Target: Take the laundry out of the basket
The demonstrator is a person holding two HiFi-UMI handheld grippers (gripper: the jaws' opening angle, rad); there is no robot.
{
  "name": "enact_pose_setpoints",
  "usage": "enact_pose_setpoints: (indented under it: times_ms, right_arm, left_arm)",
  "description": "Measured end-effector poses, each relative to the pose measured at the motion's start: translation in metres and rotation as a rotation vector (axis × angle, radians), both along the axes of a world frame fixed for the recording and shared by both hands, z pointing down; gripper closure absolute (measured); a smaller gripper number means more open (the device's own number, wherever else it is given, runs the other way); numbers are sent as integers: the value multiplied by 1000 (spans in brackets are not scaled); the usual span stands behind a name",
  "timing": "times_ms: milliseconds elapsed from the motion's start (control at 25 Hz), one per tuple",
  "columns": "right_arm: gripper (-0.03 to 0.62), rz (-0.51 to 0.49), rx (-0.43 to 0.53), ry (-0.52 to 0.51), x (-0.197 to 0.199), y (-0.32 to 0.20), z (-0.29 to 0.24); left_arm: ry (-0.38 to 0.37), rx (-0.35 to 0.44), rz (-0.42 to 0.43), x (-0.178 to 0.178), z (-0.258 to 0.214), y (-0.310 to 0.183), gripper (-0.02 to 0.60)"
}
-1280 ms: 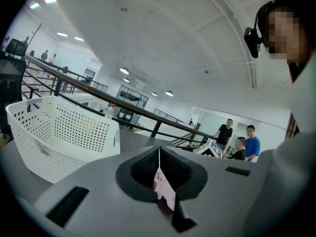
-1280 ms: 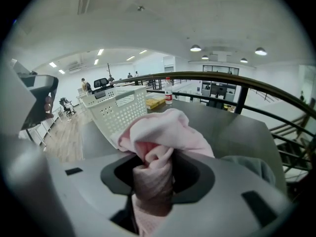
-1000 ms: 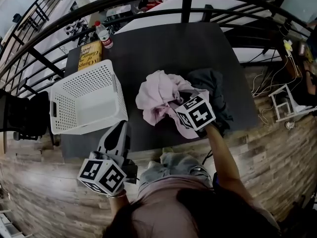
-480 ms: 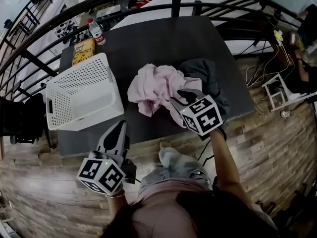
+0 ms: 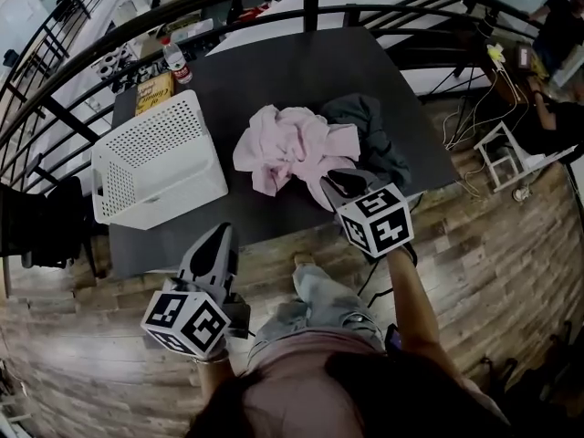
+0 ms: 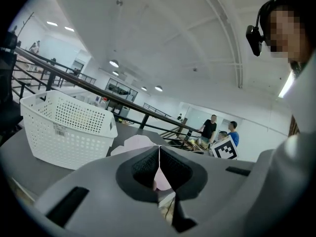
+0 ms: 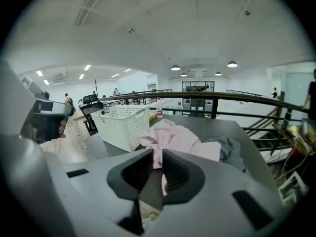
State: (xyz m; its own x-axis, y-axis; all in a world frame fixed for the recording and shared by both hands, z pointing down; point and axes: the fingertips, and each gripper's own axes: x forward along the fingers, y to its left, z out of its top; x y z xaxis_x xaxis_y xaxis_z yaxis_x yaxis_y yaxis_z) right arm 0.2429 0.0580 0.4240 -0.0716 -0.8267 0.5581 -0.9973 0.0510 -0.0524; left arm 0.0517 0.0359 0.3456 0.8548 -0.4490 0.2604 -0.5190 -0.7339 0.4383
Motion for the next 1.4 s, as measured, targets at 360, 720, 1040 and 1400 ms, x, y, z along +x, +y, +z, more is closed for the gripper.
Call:
enact_pose_setpoints:
  times_ms: [360,720,1040,1400]
  right_arm:
    - [556,31,40,28,-23,47,-25]
    - [569,65,47,79,-48,101,-35]
    - [574,101,72,118,-68,155,-53]
    - [577,162,30,129,-61,184,-39]
  left_arm:
    - [17,24,45,-12,-14,41,583]
    - [45,36,62,-37,-22,85,583]
    - [70,29,46,-53,-18,115,583]
    - [92,30,17,-54,-15,128,583]
